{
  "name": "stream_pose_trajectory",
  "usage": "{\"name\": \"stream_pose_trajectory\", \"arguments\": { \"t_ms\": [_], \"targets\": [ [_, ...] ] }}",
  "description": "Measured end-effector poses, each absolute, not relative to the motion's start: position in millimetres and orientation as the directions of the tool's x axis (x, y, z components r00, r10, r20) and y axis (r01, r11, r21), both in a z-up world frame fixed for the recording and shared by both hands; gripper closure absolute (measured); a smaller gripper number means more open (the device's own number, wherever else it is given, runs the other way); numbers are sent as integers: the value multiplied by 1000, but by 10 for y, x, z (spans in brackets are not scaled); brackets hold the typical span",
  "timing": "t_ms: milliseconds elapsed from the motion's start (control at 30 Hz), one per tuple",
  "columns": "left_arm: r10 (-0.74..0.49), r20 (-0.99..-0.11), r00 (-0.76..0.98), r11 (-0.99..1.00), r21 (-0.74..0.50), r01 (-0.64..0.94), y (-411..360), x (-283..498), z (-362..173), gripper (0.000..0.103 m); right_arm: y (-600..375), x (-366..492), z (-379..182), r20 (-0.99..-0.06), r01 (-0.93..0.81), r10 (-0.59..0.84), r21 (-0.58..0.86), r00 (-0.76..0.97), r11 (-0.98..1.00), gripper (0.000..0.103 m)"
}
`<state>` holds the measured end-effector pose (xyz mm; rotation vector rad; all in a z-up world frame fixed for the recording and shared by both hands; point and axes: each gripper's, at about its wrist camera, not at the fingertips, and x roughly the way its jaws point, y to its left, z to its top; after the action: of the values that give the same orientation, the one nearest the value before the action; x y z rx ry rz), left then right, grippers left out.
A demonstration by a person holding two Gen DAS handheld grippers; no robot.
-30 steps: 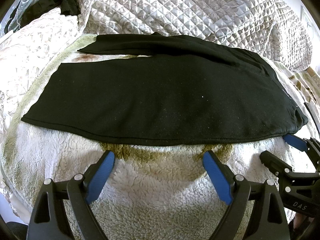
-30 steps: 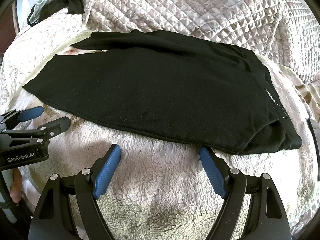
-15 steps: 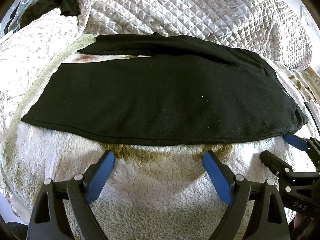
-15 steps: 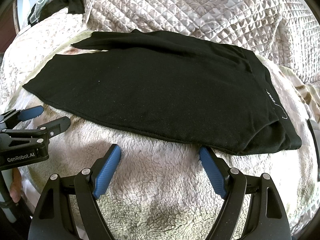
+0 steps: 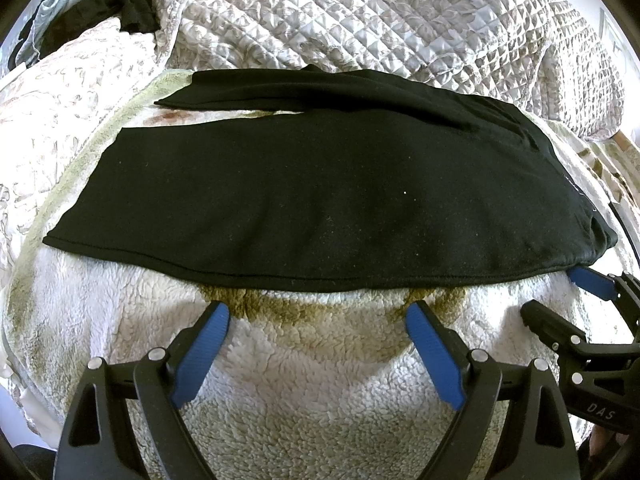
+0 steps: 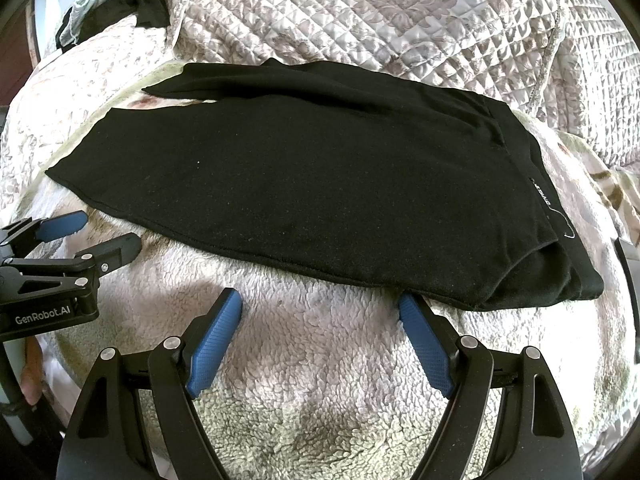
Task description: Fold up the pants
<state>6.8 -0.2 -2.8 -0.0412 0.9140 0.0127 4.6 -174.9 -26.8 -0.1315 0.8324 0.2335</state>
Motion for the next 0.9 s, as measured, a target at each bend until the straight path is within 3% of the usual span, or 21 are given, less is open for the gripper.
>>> {"name": "stream_pose_trajectory", "arguments": {
  "t_ms": [900],
  "targets": [
    [-4, -791, 612, 999, -26, -27, -23, 56, -21, 11, -1746, 38, -273, -746, -259, 153, -27, 649, 966, 23]
  ]
}}
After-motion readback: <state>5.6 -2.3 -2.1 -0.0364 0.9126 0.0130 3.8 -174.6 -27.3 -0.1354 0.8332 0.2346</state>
